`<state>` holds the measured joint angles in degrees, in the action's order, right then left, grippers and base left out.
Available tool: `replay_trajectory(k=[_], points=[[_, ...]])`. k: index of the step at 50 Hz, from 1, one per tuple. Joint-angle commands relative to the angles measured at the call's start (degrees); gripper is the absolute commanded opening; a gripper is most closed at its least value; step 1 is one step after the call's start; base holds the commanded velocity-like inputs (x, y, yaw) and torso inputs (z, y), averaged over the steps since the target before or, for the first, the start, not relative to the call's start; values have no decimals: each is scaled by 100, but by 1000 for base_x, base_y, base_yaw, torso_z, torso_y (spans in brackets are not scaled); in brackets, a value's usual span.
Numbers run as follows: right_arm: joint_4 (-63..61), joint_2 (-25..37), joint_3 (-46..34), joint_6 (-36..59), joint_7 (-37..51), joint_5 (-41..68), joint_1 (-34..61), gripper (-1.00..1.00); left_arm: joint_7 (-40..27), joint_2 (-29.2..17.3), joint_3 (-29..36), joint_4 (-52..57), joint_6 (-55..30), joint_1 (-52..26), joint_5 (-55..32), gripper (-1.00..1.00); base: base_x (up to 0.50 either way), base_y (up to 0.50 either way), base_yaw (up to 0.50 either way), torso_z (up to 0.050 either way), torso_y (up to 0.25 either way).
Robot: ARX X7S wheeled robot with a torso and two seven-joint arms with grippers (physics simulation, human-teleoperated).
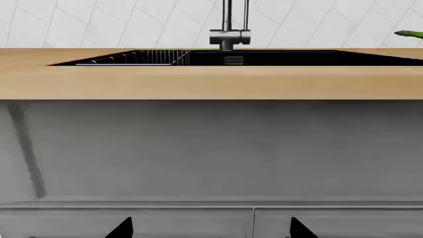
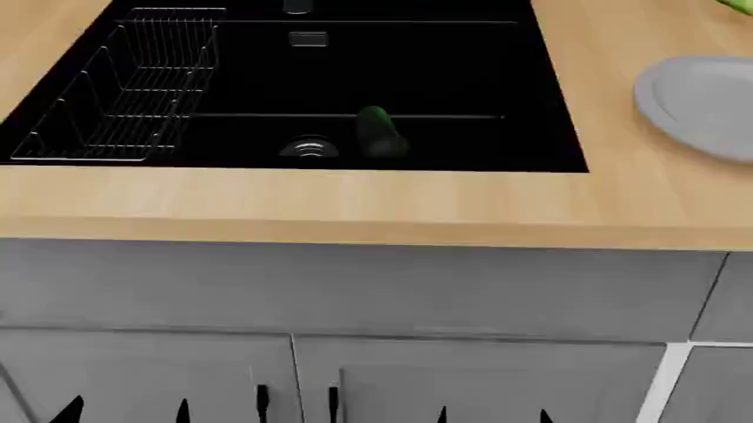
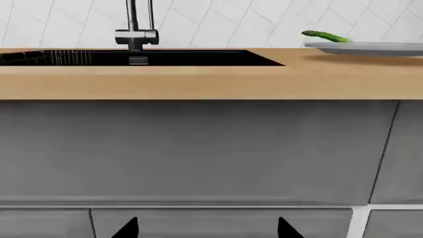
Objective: Pick the zucchini from the sink and place it on the plate located on the counter
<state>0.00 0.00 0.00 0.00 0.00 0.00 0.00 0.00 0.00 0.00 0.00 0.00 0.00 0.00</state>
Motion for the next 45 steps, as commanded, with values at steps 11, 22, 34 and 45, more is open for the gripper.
replay_trajectory(k=[11, 22, 34, 45], points=[[-1615, 413, -113, 1856, 572, -286, 424, 100, -333, -300, 307, 2150, -1987, -87, -453, 100, 0, 0, 0, 0, 0], [-3396, 832, -253, 4255, 169, -473, 1712, 100, -481, -774, 887, 4226, -4632, -1526, 58, 100, 0, 0, 0, 0, 0], [-3894, 1062, -384, 6254, -345, -383, 3559, 100, -115, -1022, 1304, 4433, -6268, -3367, -24, 100, 0, 0, 0, 0, 0], [-3945, 1193, -450, 6559, -393, -375, 3760, 100, -149, -934, 1290, 4509, -6849, -3584, -79, 100, 0, 0, 0, 0, 0]])
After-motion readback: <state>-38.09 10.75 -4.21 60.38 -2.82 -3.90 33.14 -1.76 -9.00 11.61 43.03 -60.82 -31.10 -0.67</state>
